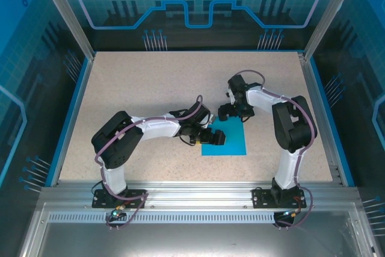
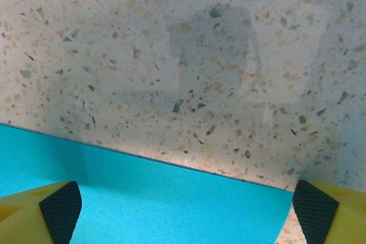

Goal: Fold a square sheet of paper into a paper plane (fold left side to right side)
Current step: Pick up the square sheet of paper from the center of the table.

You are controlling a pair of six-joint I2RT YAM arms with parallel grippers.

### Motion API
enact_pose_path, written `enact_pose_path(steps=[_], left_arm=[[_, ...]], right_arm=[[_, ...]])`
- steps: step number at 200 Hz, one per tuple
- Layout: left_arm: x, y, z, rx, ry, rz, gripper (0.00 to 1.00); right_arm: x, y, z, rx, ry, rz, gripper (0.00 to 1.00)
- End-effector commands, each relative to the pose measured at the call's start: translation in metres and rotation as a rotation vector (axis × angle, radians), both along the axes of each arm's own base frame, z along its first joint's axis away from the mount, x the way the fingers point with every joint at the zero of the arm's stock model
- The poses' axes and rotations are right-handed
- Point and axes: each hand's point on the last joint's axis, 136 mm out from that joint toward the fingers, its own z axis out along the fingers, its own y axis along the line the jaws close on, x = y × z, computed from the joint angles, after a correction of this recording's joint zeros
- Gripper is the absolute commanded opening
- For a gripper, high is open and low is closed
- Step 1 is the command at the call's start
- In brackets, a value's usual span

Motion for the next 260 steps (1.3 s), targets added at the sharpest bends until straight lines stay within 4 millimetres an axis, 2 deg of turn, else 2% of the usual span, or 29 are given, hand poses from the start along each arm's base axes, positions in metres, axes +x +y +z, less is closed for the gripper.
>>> enact_pose_path(steps=[1, 37, 80, 112, 149, 173, 211, 238, 260], left_arm=[[-0.010, 0.015, -0.023, 0.096, 0.077, 0.020, 0.98], [-0.010, 0.015, -0.023, 0.097, 0.077, 0.018, 0.99], [-0.009, 0.014, -0.022, 0.092, 0.071, 0.020, 0.98], [-0.004, 0.012, -0.011, 0.072, 0.034, 0.031, 0.99], [0.001, 0.010, -0.001, 0.048, 0.009, 0.040, 0.98], [0.007, 0.013, 0.013, 0.018, -0.022, 0.062, 0.98], [0.022, 0.039, 0.051, -0.059, -0.090, 0.132, 0.98], [0.033, 0.071, 0.077, -0.103, -0.145, 0.197, 0.99], [0.040, 0.101, 0.092, -0.151, -0.187, 0.249, 0.99]], right_arm=[[-0.035, 0.007, -0.005, 0.073, 0.104, 0.004, 0.99], [-0.059, 0.024, -0.001, 0.164, 0.144, 0.030, 0.99], [-0.066, 0.029, 0.004, 0.189, 0.159, 0.055, 0.94], [-0.072, 0.038, 0.010, 0.248, 0.175, 0.071, 0.82], [-0.079, 0.045, 0.013, 0.306, 0.196, 0.079, 0.63], [-0.081, 0.046, 0.014, 0.333, 0.196, 0.075, 0.50], [-0.076, 0.051, 0.028, 0.465, 0.165, 0.059, 0.35], [-0.070, 0.053, 0.044, 0.573, 0.132, 0.040, 0.30], [-0.064, 0.056, 0.067, 0.674, 0.078, 0.048, 0.29]])
